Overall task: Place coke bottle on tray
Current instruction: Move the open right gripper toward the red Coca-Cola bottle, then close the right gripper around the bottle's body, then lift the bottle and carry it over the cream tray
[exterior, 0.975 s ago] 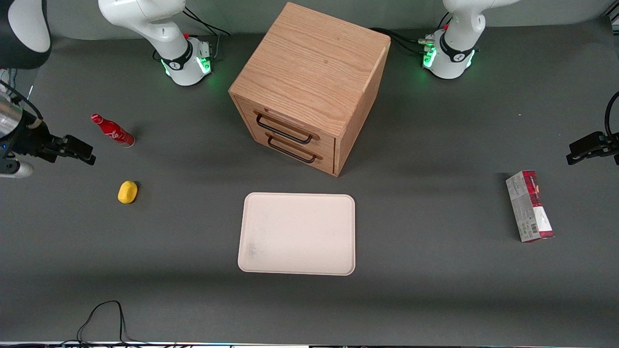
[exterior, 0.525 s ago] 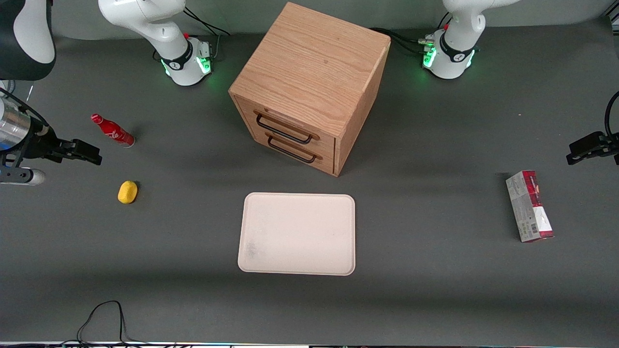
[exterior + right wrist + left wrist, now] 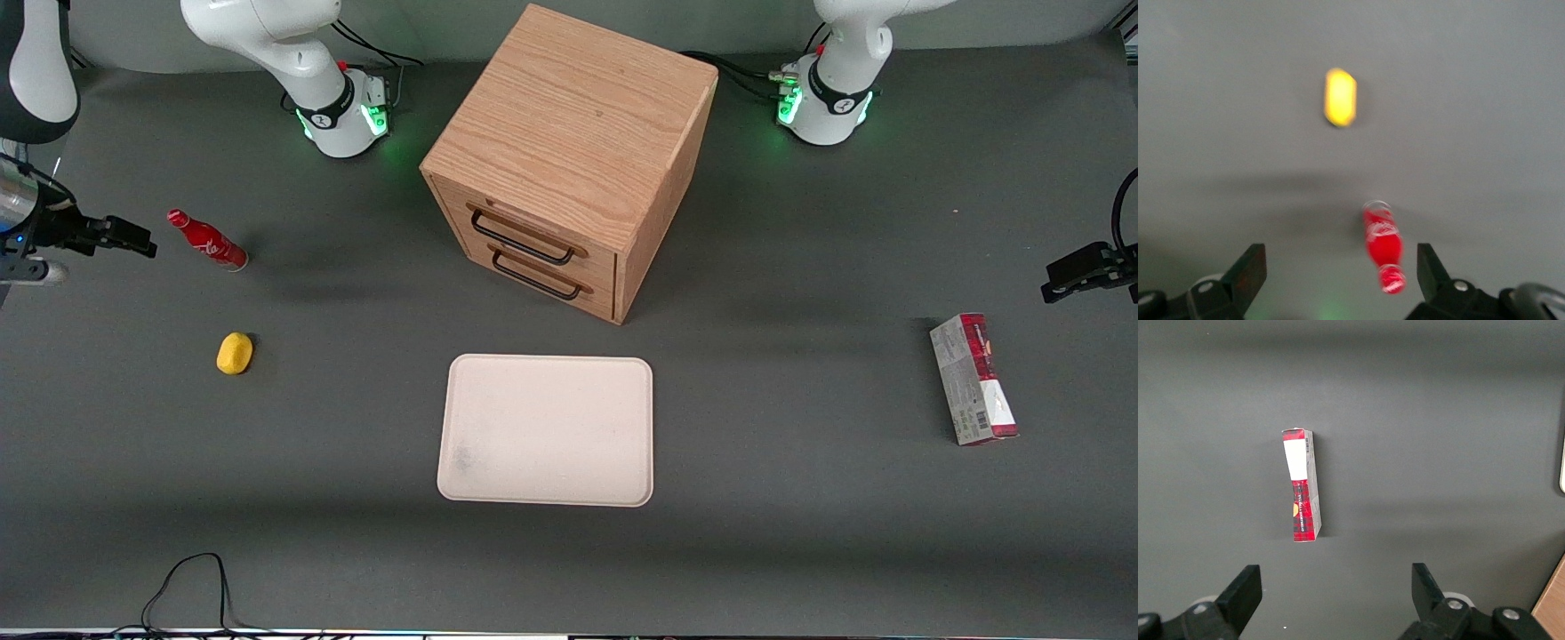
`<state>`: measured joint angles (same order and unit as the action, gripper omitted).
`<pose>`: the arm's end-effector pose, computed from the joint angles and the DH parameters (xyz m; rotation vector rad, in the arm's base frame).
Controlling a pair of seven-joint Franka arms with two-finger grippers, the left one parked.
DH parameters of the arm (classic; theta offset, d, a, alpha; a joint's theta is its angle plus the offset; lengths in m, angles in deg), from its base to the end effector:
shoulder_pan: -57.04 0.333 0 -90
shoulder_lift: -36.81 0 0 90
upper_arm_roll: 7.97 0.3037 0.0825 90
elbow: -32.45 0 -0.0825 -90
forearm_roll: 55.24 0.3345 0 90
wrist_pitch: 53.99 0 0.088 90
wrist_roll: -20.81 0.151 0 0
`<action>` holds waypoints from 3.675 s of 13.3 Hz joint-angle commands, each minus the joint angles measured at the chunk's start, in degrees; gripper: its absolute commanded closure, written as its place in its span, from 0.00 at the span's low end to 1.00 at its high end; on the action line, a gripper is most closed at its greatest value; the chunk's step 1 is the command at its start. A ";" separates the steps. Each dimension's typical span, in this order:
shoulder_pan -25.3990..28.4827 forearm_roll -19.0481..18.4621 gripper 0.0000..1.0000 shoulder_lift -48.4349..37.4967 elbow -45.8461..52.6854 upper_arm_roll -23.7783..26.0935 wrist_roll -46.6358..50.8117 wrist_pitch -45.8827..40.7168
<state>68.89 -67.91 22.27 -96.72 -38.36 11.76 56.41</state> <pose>0.3922 -0.1616 0.4107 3.0849 -0.0876 -0.1790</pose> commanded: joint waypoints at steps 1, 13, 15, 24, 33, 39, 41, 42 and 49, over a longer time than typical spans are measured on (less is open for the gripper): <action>0.72 -7.27 0.00 -7.87 -14.94 -7.11 -1.85 10.24; 0.72 -7.38 0.43 -4.62 -21.74 -13.99 -5.46 17.03; 0.72 -7.38 0.68 -3.83 -21.74 -13.99 -5.46 17.03; 1.07 -6.07 0.96 -2.51 -14.82 -6.64 -1.69 7.92; 0.98 14.05 0.96 19.25 39.54 14.82 0.34 -24.61; 2.30 17.14 0.96 38.85 66.82 26.24 8.59 -25.95; 2.38 17.06 0.96 45.80 74.03 29.67 10.36 -24.90; 2.47 17.06 0.96 48.44 75.72 31.52 10.89 -23.41; 7.39 14.33 0.94 59.44 75.56 34.70 15.72 -9.09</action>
<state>75.07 -52.26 78.43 -24.89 -3.71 24.80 45.97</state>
